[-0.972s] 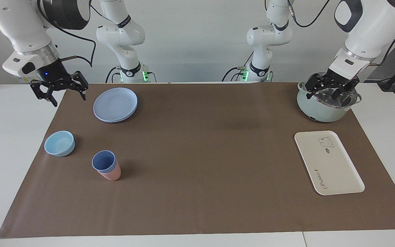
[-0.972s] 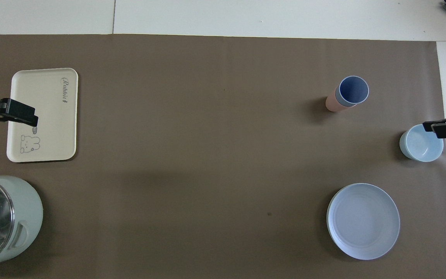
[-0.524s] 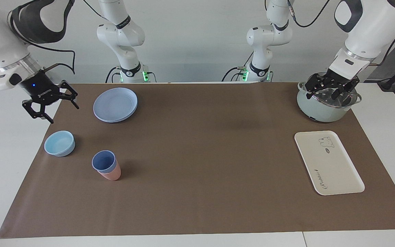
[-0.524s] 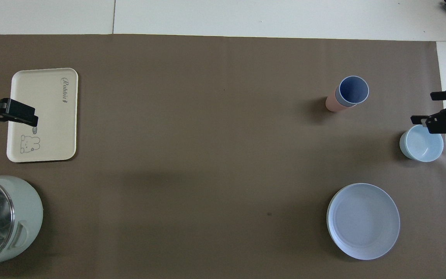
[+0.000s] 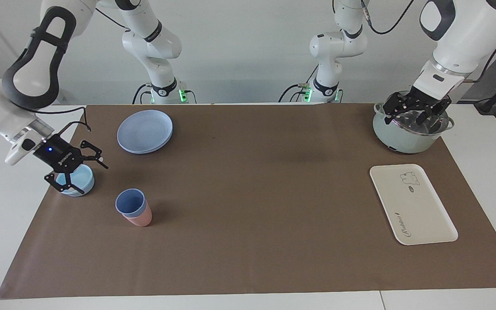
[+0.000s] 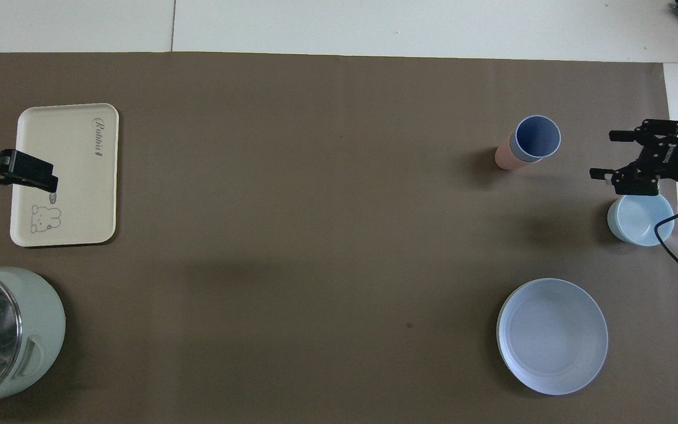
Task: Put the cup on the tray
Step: 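Move the right gripper toward the nested pink and blue cups, then close the right gripper on the rim of the pink cup, then lift the nested cups with the right gripper and carry them toward center, then grasp the blue cup with the left gripper while the right gripper holds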
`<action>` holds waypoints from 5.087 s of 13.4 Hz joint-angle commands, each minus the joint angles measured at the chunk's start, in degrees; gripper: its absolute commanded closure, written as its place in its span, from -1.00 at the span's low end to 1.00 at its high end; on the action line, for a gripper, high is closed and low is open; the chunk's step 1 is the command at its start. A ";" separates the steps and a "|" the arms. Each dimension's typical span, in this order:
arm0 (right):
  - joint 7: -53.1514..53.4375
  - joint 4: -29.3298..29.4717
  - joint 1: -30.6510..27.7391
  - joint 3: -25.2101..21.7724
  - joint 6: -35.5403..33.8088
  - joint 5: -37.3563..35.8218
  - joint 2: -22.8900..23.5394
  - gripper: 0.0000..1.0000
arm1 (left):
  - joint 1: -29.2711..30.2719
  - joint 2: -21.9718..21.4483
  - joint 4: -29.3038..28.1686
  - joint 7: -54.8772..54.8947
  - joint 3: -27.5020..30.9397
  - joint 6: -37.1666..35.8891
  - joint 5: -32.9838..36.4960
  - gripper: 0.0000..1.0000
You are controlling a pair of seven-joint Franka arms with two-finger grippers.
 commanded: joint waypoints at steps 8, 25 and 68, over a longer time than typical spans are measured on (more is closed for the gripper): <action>-19.08 0.11 -0.48 0.92 -1.17 17.41 9.90 -1.00 | 0.26 -1.72 -1.85 0.47 -0.04 0.36 0.97 -1.00; -28.41 -3.67 4.36 0.92 2.96 32.88 12.72 -1.00 | 0.26 -1.72 -1.85 0.47 -0.04 0.36 0.97 -1.00; 44.45 4.15 47.51 1.27 12.01 -33.82 -9.16 1.00 | -16.42 -3.21 -19.34 -14.91 -1.10 29.87 -43.32 -0.99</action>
